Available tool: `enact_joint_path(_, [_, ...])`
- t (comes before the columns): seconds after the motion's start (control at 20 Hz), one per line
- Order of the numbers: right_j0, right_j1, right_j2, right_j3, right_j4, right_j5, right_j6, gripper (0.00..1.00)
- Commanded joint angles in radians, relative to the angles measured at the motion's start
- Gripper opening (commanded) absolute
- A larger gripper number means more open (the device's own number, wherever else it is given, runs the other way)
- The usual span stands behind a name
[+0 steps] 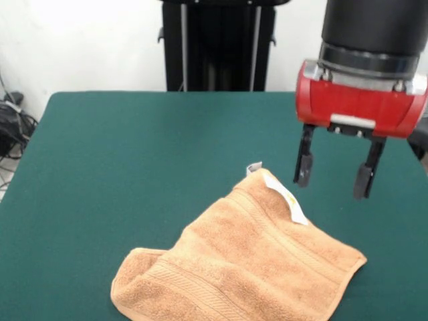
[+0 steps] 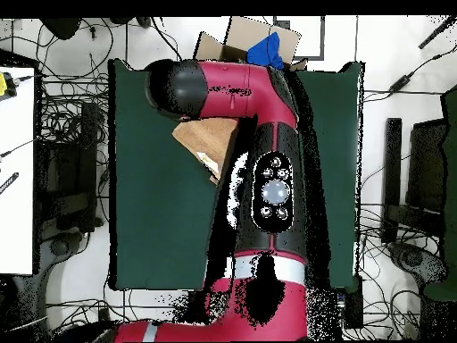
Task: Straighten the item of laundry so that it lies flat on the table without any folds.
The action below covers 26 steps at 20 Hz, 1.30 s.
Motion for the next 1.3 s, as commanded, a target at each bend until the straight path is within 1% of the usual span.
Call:
enact_joint_path(0.05, [-0.035, -0.044, -0.017, 0.148, 0.027, 0.031, 0.151, 1.00])
enact_joint_path(0.8, [-0.093, -0.075, 0.008, 0.182, 0.009, 0.034, 0.078, 1.00])
enact_joint_path(1.3, [-0.110, -0.064, 0.011, 0.192, -0.013, 0.021, 0.062, 1.00])
